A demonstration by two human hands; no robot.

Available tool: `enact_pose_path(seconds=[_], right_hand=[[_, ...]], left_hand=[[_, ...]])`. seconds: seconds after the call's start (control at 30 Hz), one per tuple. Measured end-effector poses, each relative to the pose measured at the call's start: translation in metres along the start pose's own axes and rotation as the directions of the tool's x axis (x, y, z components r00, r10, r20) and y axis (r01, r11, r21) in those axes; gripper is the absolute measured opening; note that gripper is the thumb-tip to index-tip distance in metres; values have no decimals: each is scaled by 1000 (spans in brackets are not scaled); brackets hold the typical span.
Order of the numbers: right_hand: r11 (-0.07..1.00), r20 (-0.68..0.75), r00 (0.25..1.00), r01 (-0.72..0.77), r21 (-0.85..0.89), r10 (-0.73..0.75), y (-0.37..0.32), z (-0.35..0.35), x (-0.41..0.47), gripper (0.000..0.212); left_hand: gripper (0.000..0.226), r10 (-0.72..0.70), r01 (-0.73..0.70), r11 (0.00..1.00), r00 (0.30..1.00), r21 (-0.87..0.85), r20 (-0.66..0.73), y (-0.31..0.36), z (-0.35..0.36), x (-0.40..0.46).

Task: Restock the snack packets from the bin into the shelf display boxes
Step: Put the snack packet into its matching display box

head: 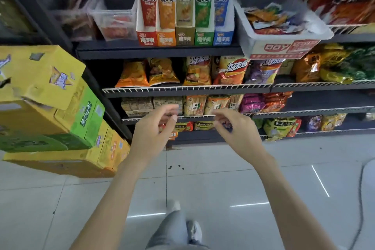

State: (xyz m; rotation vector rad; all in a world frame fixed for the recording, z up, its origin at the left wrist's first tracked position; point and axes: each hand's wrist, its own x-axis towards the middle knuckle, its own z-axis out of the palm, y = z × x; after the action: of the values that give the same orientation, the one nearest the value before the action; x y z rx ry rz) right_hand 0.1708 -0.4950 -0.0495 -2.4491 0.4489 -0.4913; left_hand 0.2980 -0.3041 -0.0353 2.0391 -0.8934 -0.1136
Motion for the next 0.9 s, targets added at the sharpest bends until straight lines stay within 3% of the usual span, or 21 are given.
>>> enact_pose_path(seconds=[0.2,0.3,0.53,0.67,0.9], right_hand=[[999,-43,999,-1,-54,-1,33,-8,72,22],[997,-106,993,-59,-57,53,46,-19,100,23],[982,-321,933,-187,-38,165,92,-80,152,20],[985,-424,891,-171,12,160,127,-124,183,19],[996,-303,951,-76,-51,57,210,-193,255,20]], left_hand=[[24,94,-94,995,995,37,20,-6,29,98],[23,126,-126,992,988,-4,94,0,38,142],[20,181,-159,978,970,-137,164,28,73,248],[18,201,-167,966,965,-198,166,49,105,295],[24,224,-220,975,969,-41,108,91,171,363]])
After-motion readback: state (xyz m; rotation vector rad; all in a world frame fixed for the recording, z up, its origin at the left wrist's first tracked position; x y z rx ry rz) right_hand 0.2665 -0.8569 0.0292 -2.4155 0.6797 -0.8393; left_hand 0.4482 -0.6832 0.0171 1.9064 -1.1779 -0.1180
